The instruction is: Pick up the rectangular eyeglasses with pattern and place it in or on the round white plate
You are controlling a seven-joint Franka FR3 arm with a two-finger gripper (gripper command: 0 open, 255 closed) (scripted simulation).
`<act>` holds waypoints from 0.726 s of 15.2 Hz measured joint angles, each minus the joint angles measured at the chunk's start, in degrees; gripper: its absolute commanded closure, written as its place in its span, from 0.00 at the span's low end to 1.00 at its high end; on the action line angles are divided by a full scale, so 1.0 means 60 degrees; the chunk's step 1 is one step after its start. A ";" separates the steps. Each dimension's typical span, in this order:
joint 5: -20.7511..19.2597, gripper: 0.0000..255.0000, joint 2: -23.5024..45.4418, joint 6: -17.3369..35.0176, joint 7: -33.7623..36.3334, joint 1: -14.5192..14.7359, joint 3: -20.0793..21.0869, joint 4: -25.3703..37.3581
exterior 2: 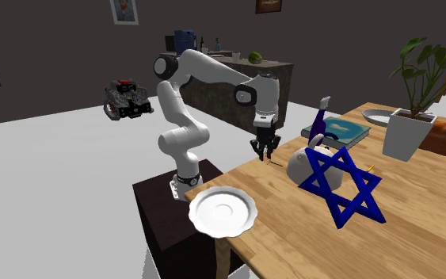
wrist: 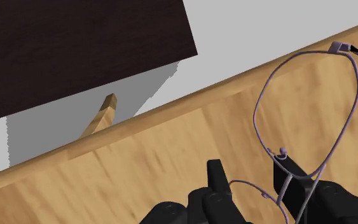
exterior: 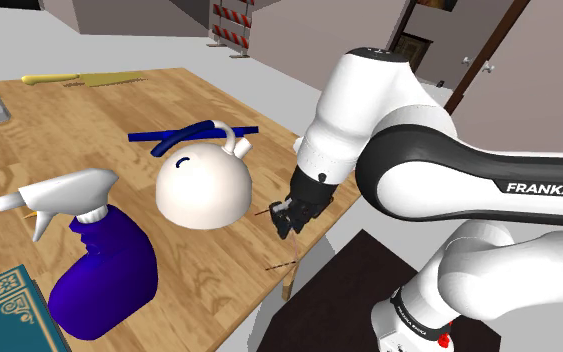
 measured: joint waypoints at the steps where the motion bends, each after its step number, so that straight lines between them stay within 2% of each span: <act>1: 0.0000 1.00 0.0000 0.0000 0.0000 0.0000 0.0000 0.0000; 8: -0.0001 1.00 0.0000 0.0001 0.0000 0.0000 0.0000 0.0000; 11: -0.0064 1.00 -0.0062 -0.0276 0.0021 -0.0011 -0.0086 0.0218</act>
